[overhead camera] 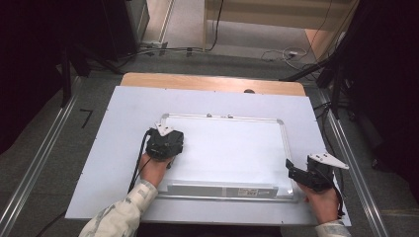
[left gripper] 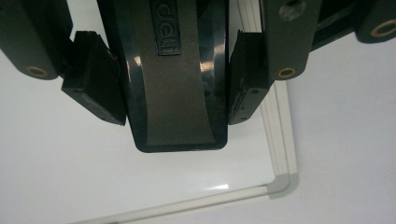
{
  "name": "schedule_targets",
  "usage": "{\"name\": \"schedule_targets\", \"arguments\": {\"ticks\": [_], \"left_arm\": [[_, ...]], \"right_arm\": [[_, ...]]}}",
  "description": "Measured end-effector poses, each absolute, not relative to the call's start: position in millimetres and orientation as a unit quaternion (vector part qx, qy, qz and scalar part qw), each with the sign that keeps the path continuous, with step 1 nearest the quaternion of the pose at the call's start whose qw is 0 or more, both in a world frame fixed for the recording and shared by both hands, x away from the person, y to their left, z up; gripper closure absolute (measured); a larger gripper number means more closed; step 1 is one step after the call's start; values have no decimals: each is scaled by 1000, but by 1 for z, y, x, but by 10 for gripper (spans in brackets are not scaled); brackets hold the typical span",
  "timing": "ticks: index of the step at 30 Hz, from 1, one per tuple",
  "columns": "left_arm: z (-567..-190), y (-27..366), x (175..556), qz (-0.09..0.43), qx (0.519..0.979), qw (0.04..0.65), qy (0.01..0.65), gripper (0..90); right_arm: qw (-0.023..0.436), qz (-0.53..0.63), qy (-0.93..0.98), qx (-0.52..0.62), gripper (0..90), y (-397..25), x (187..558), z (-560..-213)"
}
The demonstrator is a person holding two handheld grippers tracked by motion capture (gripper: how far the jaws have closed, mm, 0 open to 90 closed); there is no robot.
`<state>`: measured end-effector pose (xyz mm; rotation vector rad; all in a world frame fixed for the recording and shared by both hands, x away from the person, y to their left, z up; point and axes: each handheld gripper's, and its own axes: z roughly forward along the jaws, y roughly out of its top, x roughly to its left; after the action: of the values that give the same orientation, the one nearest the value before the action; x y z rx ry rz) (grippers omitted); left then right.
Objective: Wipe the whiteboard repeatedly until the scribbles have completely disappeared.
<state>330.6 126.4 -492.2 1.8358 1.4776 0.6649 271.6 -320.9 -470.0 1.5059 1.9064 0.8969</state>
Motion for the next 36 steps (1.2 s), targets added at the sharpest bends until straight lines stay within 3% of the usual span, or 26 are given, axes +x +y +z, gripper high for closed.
{"name": "schedule_targets", "arguments": {"ticks": [9, 17, 26, 36], "left_arm": [[-491, 126, 365, 281, 674, 320, 604, 402], [-489, 117, 382, 270, 671, 318, 612, 403], [-489, 88, 367, 245, 719, 331, 560, 402], [-491, 98, 333, 221, 740, 350, 531, 400]], "right_arm": [[271, 335, 707, 560, 196, -322, 272, -470], [271, 334, 708, 560, 196, -321, 272, -470], [271, 333, 709, 560, 196, -321, 272, -470], [270, 333, 709, 560, 196, -322, 272, -470]]}}
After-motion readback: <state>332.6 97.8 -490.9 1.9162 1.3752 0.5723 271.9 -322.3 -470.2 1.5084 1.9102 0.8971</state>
